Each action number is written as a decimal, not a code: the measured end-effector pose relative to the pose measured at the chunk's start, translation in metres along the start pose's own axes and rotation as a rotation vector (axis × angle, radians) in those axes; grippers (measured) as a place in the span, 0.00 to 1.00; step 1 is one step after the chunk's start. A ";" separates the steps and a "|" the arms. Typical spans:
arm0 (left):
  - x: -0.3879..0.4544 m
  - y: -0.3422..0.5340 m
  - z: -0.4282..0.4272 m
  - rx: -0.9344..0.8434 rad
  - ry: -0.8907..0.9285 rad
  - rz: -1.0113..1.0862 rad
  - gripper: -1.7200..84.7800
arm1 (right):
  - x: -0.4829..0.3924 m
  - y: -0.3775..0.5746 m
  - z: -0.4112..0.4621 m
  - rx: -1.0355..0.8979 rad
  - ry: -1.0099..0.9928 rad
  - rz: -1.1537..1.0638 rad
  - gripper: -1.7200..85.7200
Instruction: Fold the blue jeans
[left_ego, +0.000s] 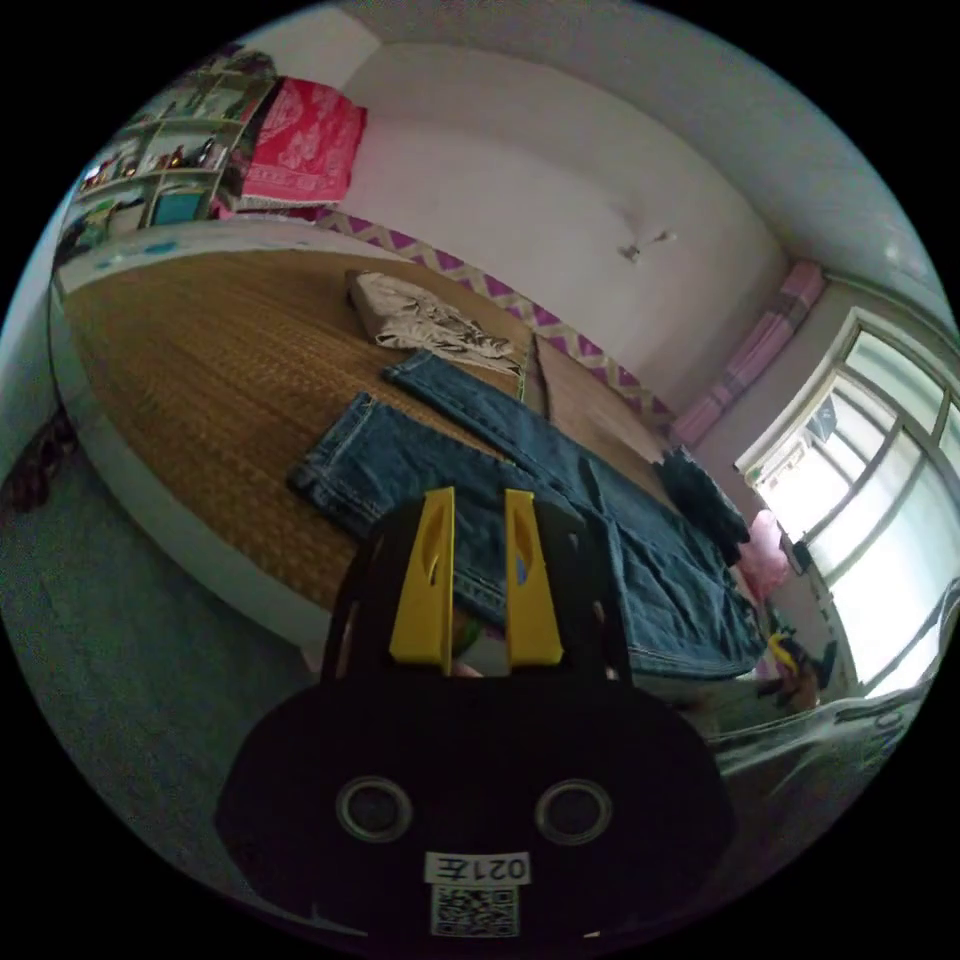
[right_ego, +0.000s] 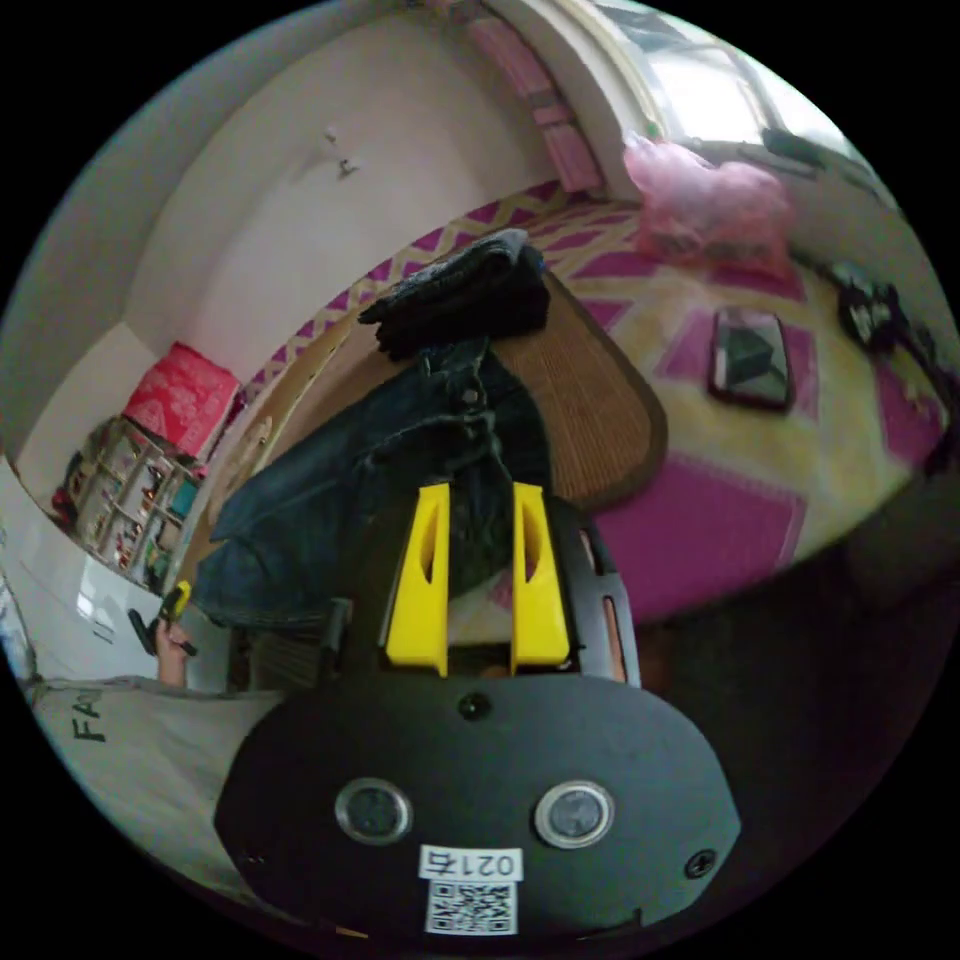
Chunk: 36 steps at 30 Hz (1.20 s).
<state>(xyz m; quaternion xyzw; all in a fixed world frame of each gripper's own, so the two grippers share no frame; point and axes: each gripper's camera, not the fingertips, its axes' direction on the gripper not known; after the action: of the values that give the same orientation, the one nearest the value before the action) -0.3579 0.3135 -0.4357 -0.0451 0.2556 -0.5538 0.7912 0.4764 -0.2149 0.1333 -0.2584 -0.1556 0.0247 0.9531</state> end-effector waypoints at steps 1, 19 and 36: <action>-0.002 0.006 -0.008 0.019 -0.006 -0.044 0.11 | 0.009 0.017 -0.001 0.005 -0.029 0.063 0.13; -0.065 0.010 -0.037 0.011 0.016 -0.355 0.12 | -0.008 0.078 0.046 0.115 -0.105 0.258 0.14; -0.091 -0.034 -0.007 0.002 0.018 -0.431 0.09 | -0.041 0.084 0.070 0.174 -0.054 0.098 0.17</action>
<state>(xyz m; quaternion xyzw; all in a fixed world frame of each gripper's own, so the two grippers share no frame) -0.4131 0.3839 -0.3975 -0.0931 0.2465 -0.7110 0.6520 0.4188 -0.1135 0.1365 -0.1811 -0.1657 0.0916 0.9651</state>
